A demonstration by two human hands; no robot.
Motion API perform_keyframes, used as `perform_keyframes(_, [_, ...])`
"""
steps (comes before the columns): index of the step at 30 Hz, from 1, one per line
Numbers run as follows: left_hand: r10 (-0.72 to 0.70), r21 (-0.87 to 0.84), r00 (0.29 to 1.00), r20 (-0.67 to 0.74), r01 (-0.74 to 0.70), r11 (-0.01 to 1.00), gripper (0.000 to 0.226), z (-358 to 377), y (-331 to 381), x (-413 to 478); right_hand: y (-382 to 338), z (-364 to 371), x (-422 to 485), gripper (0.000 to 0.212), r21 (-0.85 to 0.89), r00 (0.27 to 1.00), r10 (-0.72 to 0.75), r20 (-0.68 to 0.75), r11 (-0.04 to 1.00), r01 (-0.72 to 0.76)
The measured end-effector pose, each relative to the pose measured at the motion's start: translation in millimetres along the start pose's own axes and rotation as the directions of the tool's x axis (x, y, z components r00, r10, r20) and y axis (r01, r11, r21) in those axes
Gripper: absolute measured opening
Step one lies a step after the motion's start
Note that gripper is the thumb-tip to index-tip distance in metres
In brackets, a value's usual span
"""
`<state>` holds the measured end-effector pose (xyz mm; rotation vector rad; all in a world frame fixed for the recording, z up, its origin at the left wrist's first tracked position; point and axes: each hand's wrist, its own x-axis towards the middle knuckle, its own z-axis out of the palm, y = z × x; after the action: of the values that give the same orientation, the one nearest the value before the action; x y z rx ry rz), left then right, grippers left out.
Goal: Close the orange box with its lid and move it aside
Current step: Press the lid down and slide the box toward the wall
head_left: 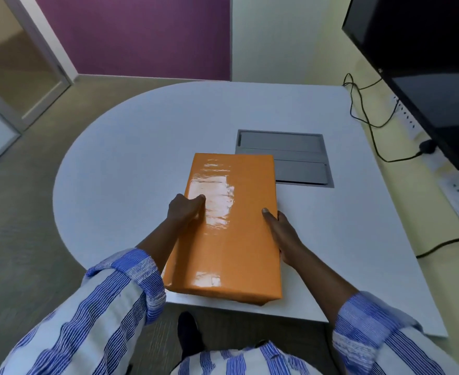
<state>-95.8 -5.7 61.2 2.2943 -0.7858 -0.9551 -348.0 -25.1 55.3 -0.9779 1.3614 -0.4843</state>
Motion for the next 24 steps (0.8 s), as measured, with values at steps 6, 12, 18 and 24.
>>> perform_keyframes(6, [0.006,0.047,1.000,0.015,-0.007,0.999,0.074,-6.9,-12.9,-0.3,7.0,3.9,5.6,0.076,-0.014,1.000,0.012,0.011,1.000,-0.012])
perform_keyframes(12, [0.071,0.059,0.997,-0.013,-0.071,0.996,0.067,-3.3,-23.9,-1.3,16.9,6.7,6.6,0.079,-0.008,1.000,0.009,-0.023,1.000,-0.010])
perform_keyframes(18, [0.109,0.071,0.994,0.014,-0.110,0.991,0.069,4.5,-18.1,1.6,28.0,6.8,7.0,0.068,-0.015,0.996,0.022,-0.082,1.000,-0.023])
perform_keyframes(24, [0.075,0.093,0.997,0.020,-0.076,0.993,0.074,7.5,-20.8,9.0,23.1,10.9,16.5,0.073,-0.084,0.995,-0.027,-0.093,0.996,0.019])
